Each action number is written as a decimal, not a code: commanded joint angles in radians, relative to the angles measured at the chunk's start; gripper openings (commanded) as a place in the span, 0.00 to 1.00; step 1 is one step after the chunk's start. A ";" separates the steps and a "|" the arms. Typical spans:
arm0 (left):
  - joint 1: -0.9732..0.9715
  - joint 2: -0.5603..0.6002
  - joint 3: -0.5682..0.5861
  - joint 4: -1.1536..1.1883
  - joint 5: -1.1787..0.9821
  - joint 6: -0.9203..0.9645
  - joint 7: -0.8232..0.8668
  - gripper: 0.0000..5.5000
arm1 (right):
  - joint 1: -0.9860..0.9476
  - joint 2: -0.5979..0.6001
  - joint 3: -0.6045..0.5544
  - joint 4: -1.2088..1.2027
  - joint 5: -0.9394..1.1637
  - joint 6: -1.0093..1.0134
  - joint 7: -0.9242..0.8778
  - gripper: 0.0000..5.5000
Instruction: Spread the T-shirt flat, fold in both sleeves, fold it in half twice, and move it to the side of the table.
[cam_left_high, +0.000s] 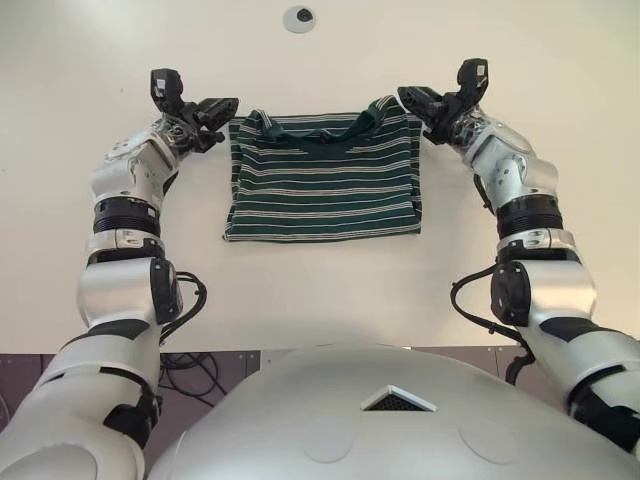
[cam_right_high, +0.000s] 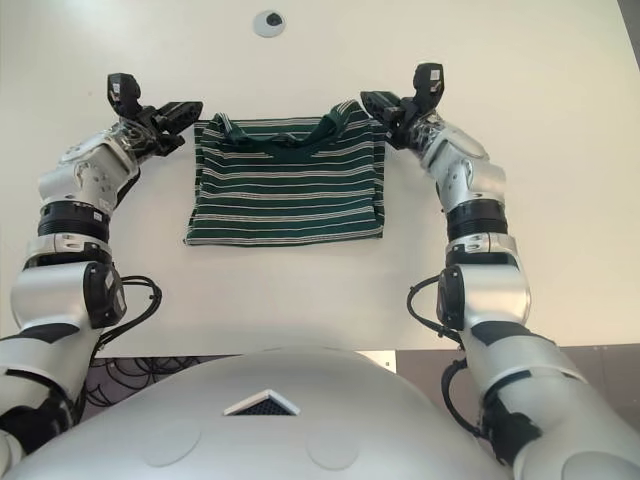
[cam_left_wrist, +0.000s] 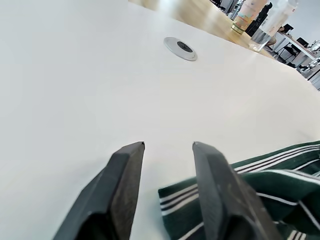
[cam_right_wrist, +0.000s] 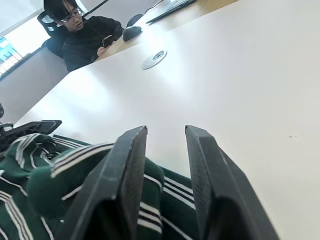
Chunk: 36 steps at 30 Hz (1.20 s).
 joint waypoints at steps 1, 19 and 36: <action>0.129 -0.005 0.055 -0.284 -0.121 -0.034 -0.204 0.32 | 0.095 -0.039 0.042 -0.098 -0.100 -0.160 0.046 0.25; 0.510 0.130 -0.355 -0.524 0.371 -0.566 -0.412 0.32 | 0.199 -0.173 0.221 -0.035 -0.552 -0.764 0.011 0.25; 0.097 0.350 -0.801 -0.170 1.485 -1.194 0.650 0.32 | 0.606 -0.428 0.520 -0.714 -0.394 -0.611 0.456 0.25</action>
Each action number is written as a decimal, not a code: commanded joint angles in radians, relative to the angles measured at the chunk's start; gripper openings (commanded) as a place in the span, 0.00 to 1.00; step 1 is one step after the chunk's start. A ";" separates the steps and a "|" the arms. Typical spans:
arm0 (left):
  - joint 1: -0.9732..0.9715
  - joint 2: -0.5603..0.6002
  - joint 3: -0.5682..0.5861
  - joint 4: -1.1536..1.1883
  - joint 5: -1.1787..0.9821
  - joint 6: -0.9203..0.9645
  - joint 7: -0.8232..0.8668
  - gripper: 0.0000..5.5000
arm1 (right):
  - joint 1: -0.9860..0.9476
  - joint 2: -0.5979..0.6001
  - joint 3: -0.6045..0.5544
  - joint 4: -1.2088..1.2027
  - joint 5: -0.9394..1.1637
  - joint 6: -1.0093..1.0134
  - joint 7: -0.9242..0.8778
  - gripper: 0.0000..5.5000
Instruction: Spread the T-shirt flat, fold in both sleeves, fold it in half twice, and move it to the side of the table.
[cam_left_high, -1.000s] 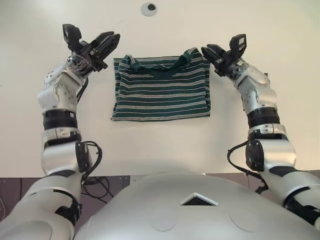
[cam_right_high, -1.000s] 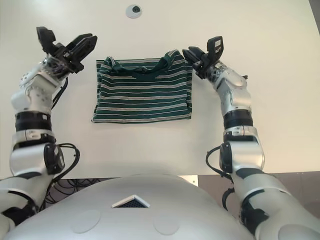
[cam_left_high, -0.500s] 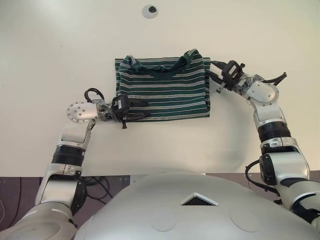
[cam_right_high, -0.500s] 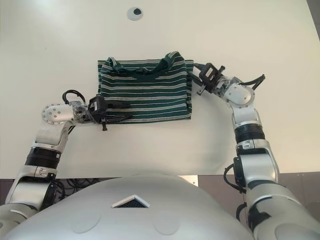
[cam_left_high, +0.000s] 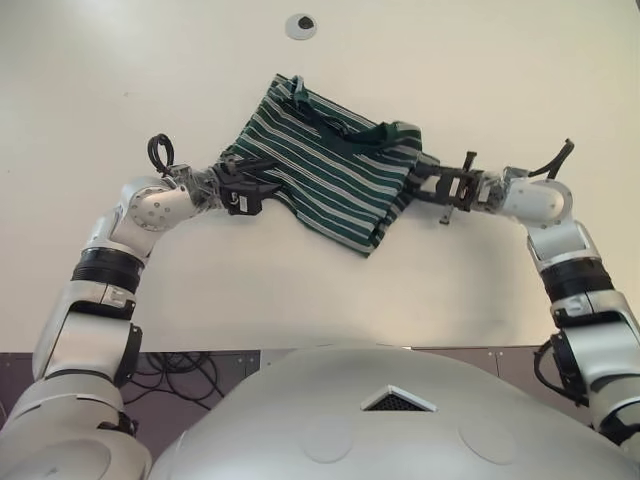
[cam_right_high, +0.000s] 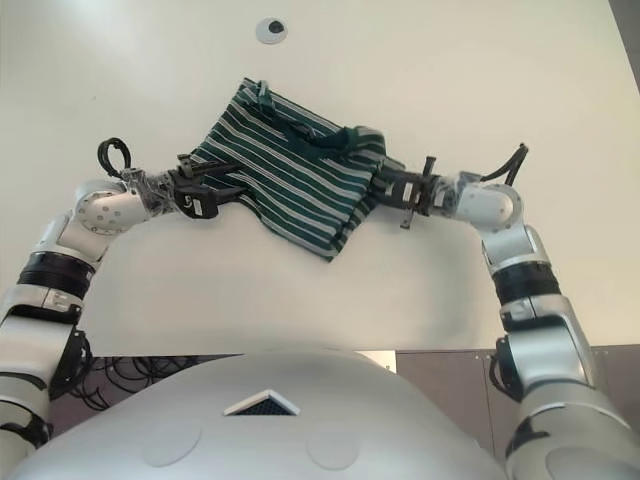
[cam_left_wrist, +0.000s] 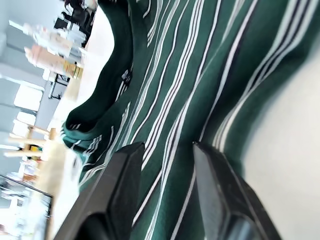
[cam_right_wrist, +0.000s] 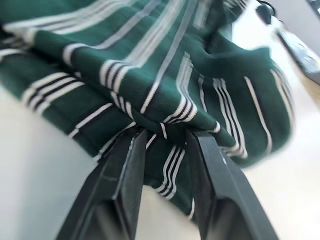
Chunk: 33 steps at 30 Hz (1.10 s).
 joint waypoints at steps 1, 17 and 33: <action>-0.186 0.106 -0.339 0.079 0.704 0.040 0.500 0.32 | 0.211 -0.058 0.157 -0.354 0.088 0.199 0.173 0.25; -0.454 0.200 -0.433 0.220 0.680 -0.166 1.195 0.32 | 0.272 -0.123 -0.050 -0.736 0.568 0.529 0.281 0.25; 0.022 0.354 -0.344 0.134 -0.215 -0.363 0.361 0.32 | 0.090 0.085 -0.052 -0.275 0.229 0.237 0.049 0.25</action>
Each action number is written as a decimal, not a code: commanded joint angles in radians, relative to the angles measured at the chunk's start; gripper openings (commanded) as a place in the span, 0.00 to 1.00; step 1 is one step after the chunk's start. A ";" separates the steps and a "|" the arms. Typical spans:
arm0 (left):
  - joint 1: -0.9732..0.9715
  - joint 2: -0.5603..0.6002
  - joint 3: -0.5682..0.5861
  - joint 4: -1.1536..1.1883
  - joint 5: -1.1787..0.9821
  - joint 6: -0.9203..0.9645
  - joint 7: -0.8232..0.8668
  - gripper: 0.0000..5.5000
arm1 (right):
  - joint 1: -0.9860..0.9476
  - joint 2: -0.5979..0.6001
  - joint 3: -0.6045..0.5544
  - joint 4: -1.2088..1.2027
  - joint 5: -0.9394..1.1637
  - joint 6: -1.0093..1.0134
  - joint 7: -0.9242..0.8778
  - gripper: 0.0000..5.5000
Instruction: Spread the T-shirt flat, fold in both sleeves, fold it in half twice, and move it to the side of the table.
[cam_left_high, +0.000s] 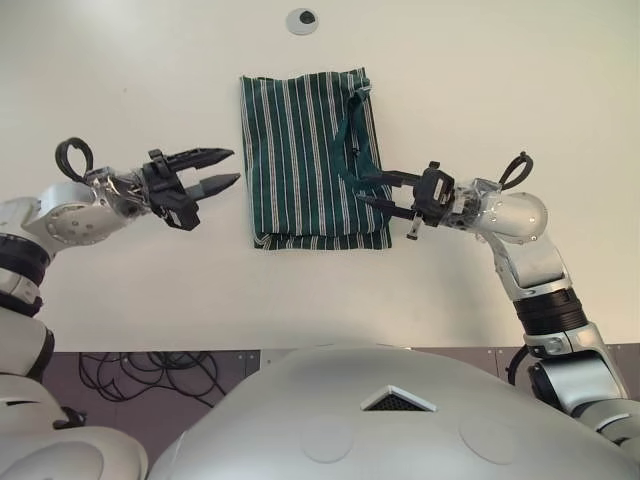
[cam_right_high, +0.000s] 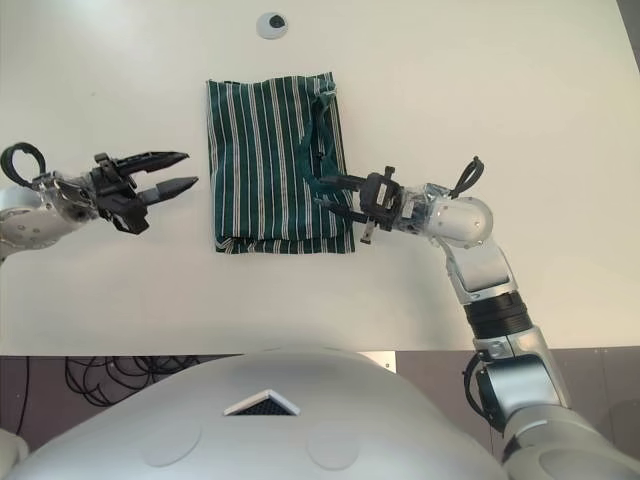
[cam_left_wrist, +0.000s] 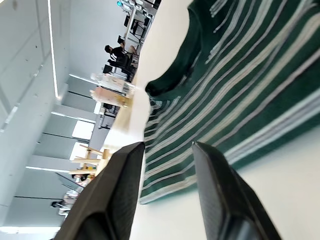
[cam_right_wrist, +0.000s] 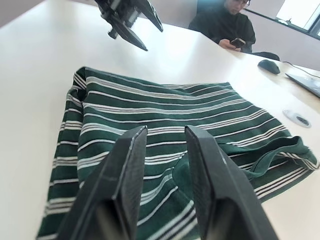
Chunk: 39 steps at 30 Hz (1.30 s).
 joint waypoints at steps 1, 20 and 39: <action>0.114 0.005 0.013 -0.031 -0.101 0.043 -0.157 0.34 | 0.001 -0.064 -0.067 0.031 0.098 -0.032 0.116 0.28; 0.227 -0.133 0.112 -0.067 -0.094 0.164 -0.509 0.55 | -0.055 -0.190 0.046 0.396 -0.579 -0.764 -0.170 0.55; 0.241 -0.219 0.104 -0.044 -0.053 0.148 -0.613 0.25 | -0.187 -0.176 0.238 0.521 -0.843 -0.880 -0.544 0.45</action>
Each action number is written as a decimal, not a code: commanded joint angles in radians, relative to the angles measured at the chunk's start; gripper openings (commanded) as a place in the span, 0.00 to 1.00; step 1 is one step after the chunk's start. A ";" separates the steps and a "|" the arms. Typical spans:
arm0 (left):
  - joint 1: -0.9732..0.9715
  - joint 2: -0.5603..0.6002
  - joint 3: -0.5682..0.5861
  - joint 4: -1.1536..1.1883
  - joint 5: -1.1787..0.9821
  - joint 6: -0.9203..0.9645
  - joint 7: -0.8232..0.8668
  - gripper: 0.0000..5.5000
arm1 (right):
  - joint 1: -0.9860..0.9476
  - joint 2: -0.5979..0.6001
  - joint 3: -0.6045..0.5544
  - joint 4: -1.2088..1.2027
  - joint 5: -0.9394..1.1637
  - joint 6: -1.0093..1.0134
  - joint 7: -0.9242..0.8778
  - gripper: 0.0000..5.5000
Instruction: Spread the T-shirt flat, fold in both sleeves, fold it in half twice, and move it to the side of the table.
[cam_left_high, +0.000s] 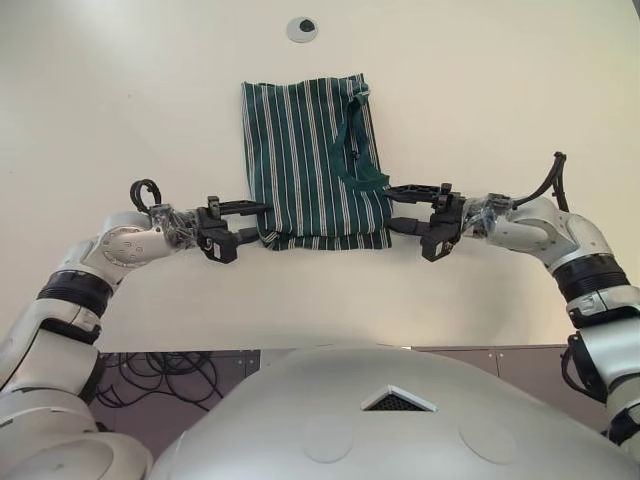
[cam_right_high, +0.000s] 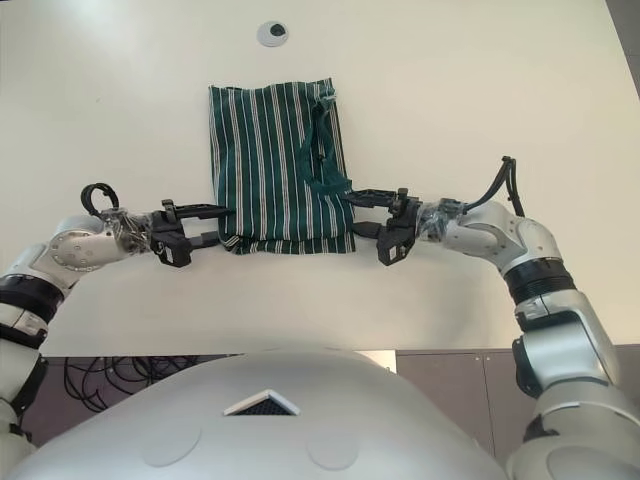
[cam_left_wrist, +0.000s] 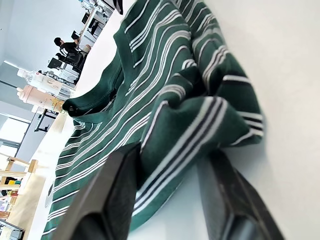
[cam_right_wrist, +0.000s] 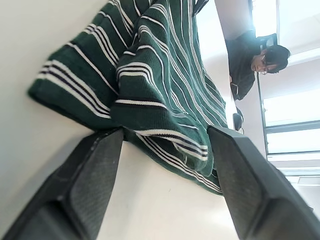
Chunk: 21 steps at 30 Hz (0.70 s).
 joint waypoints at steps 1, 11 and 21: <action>0.059 -0.023 -0.059 0.054 0.128 0.035 -0.074 0.23 | 0.026 0.017 0.090 0.042 -0.064 0.022 0.051 0.41; 0.060 -0.035 -0.055 0.070 0.141 0.032 -0.077 0.08 | 0.011 0.015 0.159 0.056 -0.029 0.035 0.056 0.09; 0.147 0.021 -0.099 -0.181 -0.318 0.279 -0.379 0.03 | 0.089 -0.013 0.227 -0.091 0.681 0.241 0.471 0.00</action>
